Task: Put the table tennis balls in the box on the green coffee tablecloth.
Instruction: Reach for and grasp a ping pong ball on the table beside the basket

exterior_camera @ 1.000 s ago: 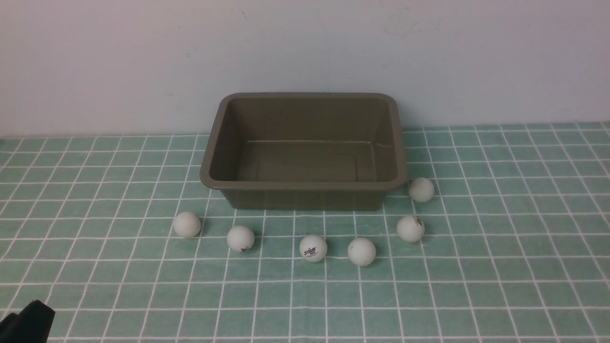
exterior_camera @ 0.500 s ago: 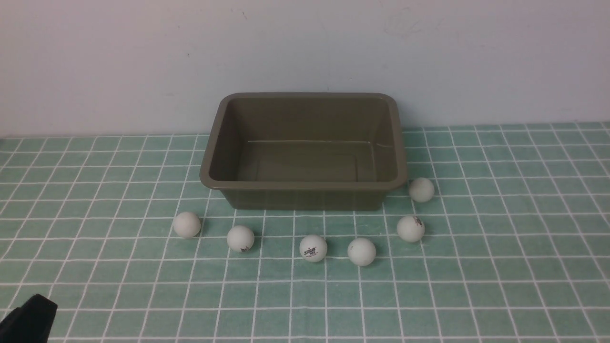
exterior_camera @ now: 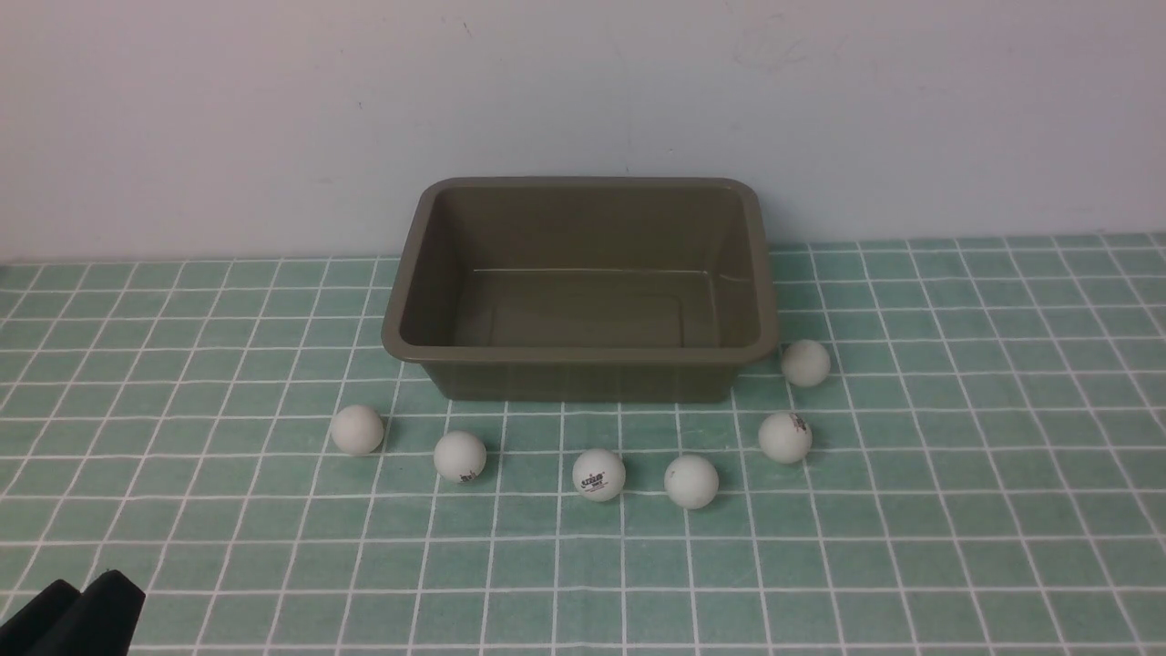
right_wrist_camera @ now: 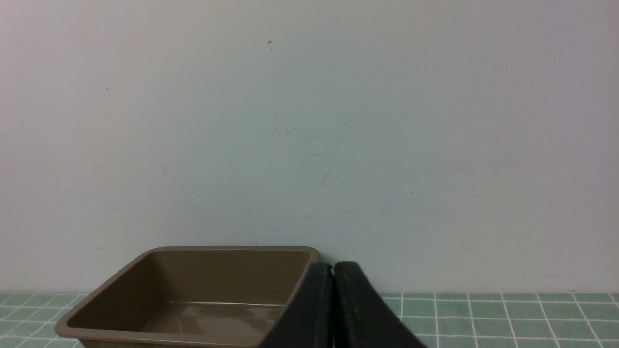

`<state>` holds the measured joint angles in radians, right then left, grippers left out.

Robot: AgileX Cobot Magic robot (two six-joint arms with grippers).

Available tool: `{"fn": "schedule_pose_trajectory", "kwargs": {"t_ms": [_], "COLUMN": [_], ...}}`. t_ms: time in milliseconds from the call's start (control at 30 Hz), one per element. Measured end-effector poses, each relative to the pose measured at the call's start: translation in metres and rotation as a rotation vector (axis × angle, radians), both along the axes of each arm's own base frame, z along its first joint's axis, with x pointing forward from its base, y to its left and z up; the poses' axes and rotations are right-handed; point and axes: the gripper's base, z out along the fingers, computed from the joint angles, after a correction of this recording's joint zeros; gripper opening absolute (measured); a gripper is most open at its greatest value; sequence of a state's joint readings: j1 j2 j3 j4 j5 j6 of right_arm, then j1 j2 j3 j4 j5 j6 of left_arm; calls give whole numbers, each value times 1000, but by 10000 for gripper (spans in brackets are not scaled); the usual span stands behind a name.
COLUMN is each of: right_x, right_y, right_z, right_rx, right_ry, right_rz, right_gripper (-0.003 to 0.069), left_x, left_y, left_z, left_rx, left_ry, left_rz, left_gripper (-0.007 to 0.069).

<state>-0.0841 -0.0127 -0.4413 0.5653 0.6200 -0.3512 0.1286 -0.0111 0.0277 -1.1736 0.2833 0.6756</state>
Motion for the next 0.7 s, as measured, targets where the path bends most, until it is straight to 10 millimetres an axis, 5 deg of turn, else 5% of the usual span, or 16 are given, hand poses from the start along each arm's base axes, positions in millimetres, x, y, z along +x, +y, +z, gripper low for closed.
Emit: {"fn": "schedule_pose_trajectory", "kwargs": {"t_ms": [400,700], "right_x": [-1,-1], "right_y": [4,8], "right_z": [0,-8], "right_rx": [68,18], "right_ry": [9,96], "right_rz": [55,88], "right_gripper": [31,156], "left_x": [-5,-3], "left_y": [-19,-27], "left_z": [8,51], "left_rx": [136,178], "left_ry": [-125,-133], "left_rz": [-213,-316], "left_gripper": [288,288]}}
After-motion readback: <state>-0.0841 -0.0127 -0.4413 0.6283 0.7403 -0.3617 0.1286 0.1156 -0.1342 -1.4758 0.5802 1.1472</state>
